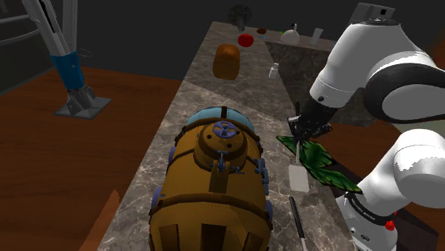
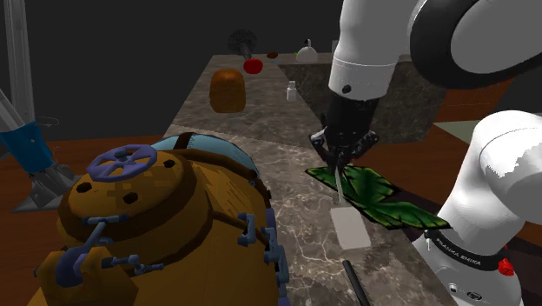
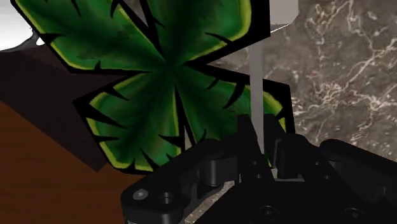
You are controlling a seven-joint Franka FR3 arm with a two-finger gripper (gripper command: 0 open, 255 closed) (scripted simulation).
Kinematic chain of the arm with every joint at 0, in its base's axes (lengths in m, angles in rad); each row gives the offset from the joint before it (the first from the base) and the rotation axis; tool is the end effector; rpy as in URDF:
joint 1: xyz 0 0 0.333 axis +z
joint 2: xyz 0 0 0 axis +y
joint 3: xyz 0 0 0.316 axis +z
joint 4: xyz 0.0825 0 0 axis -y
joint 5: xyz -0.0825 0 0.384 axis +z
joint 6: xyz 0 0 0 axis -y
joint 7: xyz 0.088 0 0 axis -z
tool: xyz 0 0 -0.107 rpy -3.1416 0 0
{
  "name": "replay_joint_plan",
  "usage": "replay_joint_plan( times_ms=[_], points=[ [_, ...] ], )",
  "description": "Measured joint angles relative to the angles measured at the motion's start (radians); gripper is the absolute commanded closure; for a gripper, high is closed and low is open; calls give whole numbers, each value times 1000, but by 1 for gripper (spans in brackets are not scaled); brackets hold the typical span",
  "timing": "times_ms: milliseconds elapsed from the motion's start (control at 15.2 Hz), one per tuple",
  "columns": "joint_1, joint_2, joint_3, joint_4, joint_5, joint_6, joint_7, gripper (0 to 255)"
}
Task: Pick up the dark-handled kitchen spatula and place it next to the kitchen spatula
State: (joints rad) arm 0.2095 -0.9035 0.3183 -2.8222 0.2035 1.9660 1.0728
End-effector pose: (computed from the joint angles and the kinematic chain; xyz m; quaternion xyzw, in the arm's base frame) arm 0.2493 0.1488 0.4251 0.9327 -0.3591 0.0316 0.0114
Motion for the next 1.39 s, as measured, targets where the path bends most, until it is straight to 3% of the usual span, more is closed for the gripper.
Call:
replay_joint_plan(
  times_ms=[132,330,1056,1386],
  points=[
    [45,-83,21,-30,30,-44,36,255],
    [70,-114,37,-71,52,-37,54,255],
    [100,-48,88,-175,108,137,63,255],
    [103,-54,89,-181,112,148,60,255]
  ],
)
